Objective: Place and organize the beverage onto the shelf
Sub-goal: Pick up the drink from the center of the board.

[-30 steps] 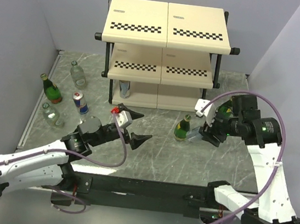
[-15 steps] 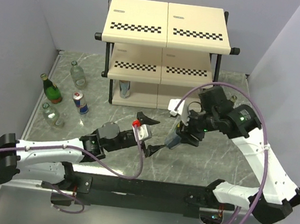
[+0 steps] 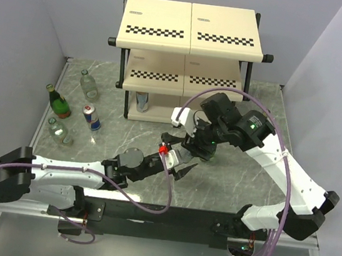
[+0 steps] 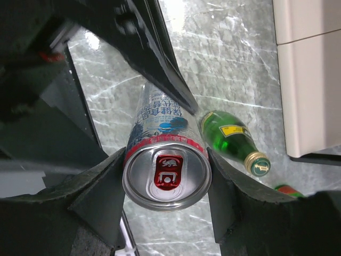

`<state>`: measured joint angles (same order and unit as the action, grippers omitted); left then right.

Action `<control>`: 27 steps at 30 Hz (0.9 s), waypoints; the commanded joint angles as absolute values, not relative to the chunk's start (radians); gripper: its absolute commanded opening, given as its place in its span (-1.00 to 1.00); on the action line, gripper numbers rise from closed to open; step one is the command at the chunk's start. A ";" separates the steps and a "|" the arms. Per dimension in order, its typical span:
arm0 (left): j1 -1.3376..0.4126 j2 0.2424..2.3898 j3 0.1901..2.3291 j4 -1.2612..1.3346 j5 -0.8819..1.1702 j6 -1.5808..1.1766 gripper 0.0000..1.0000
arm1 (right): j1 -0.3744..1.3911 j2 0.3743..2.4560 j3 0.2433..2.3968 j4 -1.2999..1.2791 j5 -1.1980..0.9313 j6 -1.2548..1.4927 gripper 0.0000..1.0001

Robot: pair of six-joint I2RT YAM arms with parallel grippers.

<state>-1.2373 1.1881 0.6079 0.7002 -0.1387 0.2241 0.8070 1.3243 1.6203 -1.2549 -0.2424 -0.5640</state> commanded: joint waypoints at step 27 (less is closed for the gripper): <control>-1.298 1.345 0.597 1.026 -0.497 0.354 0.54 | 0.871 1.374 1.749 -1.186 -0.121 -0.459 -1.00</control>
